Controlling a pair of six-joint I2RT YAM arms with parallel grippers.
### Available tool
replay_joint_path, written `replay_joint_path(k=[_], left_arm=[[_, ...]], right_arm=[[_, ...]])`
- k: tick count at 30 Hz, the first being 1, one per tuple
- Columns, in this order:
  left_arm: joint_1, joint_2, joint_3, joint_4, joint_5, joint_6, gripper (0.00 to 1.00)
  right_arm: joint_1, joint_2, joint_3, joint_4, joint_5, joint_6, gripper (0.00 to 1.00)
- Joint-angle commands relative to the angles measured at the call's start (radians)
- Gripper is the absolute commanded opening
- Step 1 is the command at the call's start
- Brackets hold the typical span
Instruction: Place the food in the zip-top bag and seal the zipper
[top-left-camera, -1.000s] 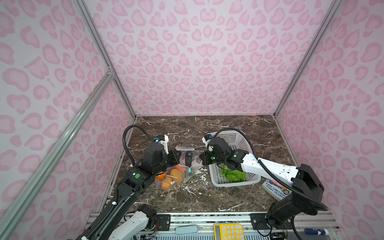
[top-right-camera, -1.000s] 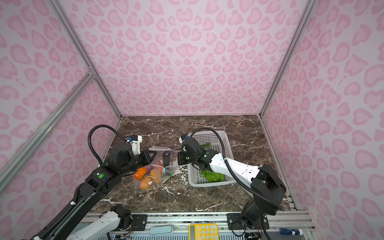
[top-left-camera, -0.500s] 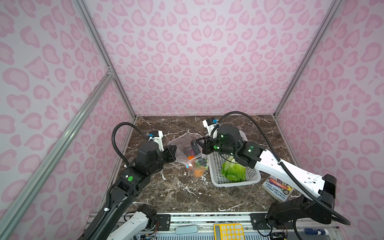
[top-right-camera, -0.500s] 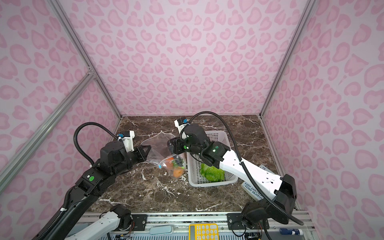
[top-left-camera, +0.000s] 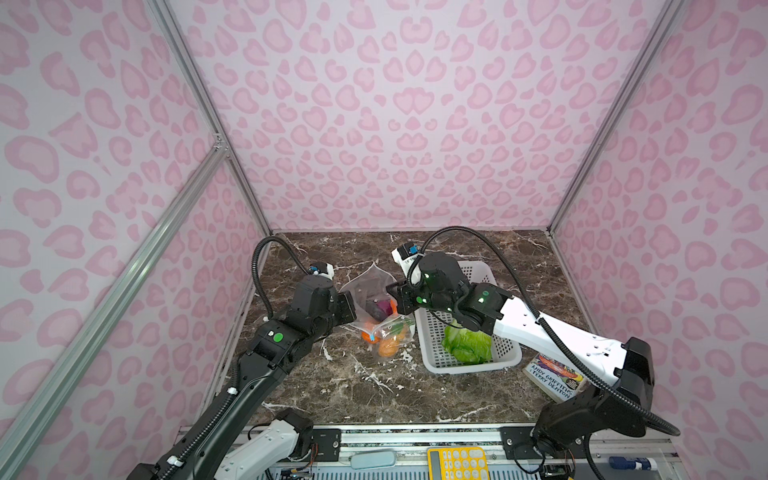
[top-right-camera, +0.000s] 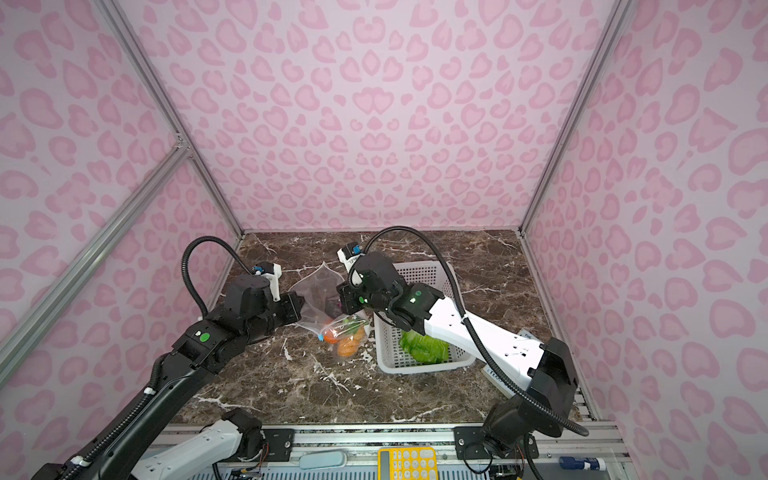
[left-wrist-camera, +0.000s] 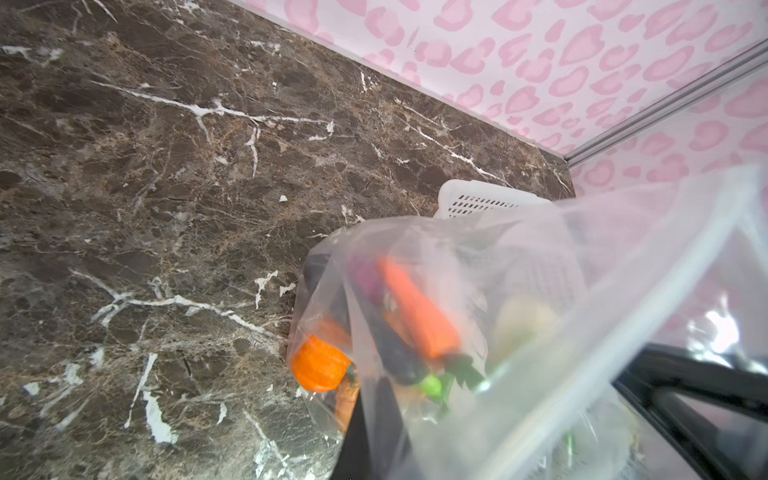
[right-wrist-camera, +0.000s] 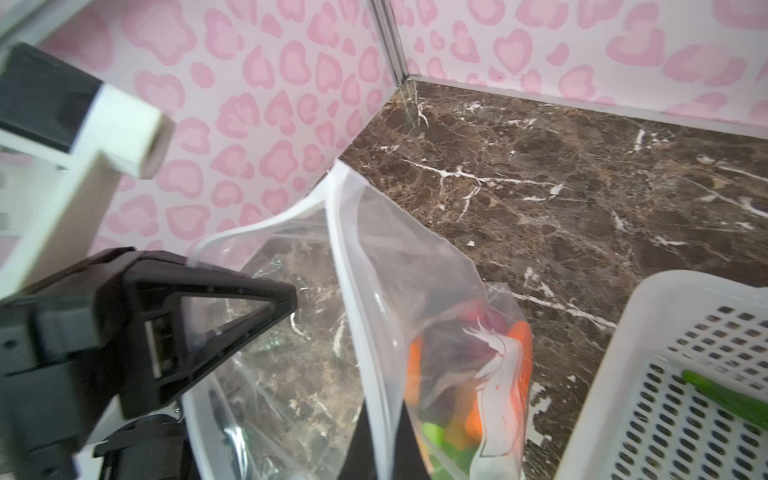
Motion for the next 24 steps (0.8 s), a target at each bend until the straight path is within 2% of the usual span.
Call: replay_joint_path(k=[1, 11, 18, 24], left_arm=[[0.001, -0.025, 0.009, 0.005, 0.010, 0.014, 0.03], [0.003, -0.141, 0.058, 0.025, -0.109, 0.061, 0.03], [0.003, -0.071, -0.014, 0.082, 0.040, 0.024, 0.03], [0.003, -0.043, -0.030, 0.105, 0.109, 0.022, 0.03]], right_arm=[[-0.015, 0.013, -0.012, -0.023, -0.005, -0.007, 0.00], [-0.062, -0.025, -0.094, 0.066, -0.050, 0.015, 0.00], [-0.074, -0.009, -0.158, 0.091, -0.096, 0.017, 0.01], [-0.104, -0.016, -0.140, 0.045, -0.115, -0.036, 0.31]])
